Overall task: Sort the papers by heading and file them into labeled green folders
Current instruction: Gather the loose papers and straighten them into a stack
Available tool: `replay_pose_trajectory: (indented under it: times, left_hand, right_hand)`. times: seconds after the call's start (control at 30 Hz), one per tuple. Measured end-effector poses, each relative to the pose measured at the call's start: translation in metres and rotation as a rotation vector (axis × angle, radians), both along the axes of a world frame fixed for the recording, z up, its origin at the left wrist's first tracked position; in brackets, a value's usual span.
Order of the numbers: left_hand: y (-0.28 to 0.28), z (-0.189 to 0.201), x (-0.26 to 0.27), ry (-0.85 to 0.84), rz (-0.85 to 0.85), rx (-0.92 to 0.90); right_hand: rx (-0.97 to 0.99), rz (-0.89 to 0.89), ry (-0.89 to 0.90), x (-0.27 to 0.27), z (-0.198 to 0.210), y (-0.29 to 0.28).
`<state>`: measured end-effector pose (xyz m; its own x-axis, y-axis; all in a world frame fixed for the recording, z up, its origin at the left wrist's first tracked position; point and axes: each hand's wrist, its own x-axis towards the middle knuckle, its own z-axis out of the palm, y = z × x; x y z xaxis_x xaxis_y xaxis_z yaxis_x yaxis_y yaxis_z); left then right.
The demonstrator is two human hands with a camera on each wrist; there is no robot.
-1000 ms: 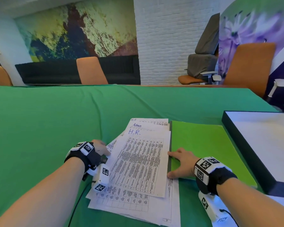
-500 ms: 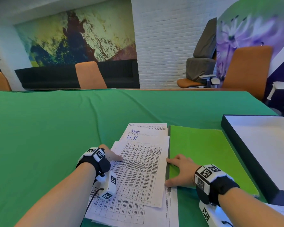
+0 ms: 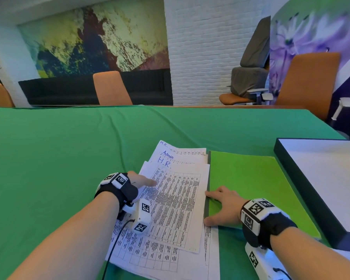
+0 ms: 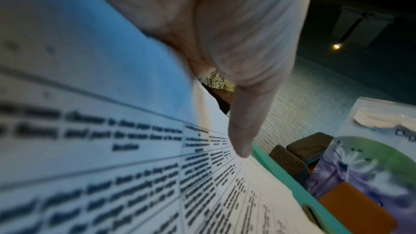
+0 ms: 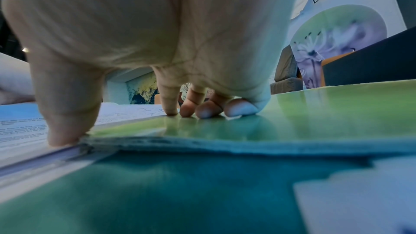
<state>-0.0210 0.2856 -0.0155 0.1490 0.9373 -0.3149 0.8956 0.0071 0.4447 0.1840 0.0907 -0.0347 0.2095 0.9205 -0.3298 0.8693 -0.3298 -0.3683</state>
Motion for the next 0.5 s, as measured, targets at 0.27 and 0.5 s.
replay_pose_trajectory:
  times: [0.27,0.5]
  left_hand:
    - [-0.008,-0.001,-0.002,-0.022,-0.045,0.057]
    - [-0.023,0.015,-0.019,-0.292,-0.011,0.184]
  right_hand:
    - [-0.008,-0.004,-0.001,0.001,-0.003,0.000]
    - [0.026,-0.056,-0.004,-0.005,-0.001,-0.008]
